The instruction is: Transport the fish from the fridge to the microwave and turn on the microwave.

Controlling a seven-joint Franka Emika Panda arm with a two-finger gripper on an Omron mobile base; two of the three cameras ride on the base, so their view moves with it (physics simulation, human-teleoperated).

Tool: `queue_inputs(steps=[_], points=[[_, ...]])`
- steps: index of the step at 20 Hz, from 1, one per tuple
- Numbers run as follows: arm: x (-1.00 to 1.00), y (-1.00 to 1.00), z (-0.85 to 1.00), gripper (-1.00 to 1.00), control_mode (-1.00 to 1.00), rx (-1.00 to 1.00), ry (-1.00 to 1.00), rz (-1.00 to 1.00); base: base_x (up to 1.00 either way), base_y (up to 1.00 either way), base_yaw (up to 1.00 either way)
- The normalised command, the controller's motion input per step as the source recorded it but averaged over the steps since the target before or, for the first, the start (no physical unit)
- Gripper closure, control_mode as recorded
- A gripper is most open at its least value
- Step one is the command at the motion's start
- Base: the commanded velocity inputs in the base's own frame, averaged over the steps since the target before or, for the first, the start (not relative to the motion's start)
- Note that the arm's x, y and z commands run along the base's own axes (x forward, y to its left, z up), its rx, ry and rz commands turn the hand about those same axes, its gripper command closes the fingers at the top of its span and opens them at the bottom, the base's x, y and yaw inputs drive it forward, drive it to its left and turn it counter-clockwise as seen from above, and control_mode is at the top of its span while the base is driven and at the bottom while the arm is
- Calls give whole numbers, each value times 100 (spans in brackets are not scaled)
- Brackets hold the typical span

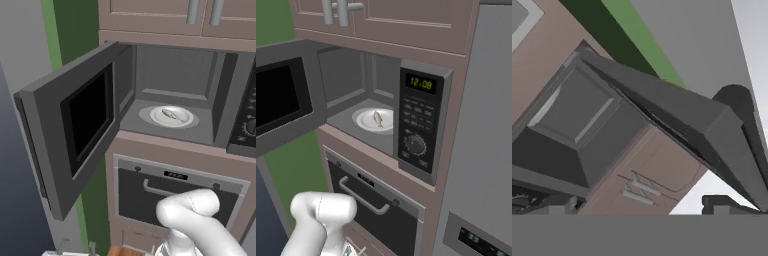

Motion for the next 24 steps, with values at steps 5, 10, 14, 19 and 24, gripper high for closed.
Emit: queue_inputs(steps=[5, 10, 14, 19, 24], points=[[42, 41, -34, -100, -100, -2, -2, -4, 0, 0, 0], [38, 36, -32, -100, -100, -1, -4, -4, 0, 0, 0], [38, 36, -39, -100, -100, -1, -10, -4, 0, 0, 0], [35, 32, -49, -100, -100, 0, -14, -4, 0, 0, 0], [23, 26, -26, -100, -100, 0, -25, -8, 0, 0, 0]])
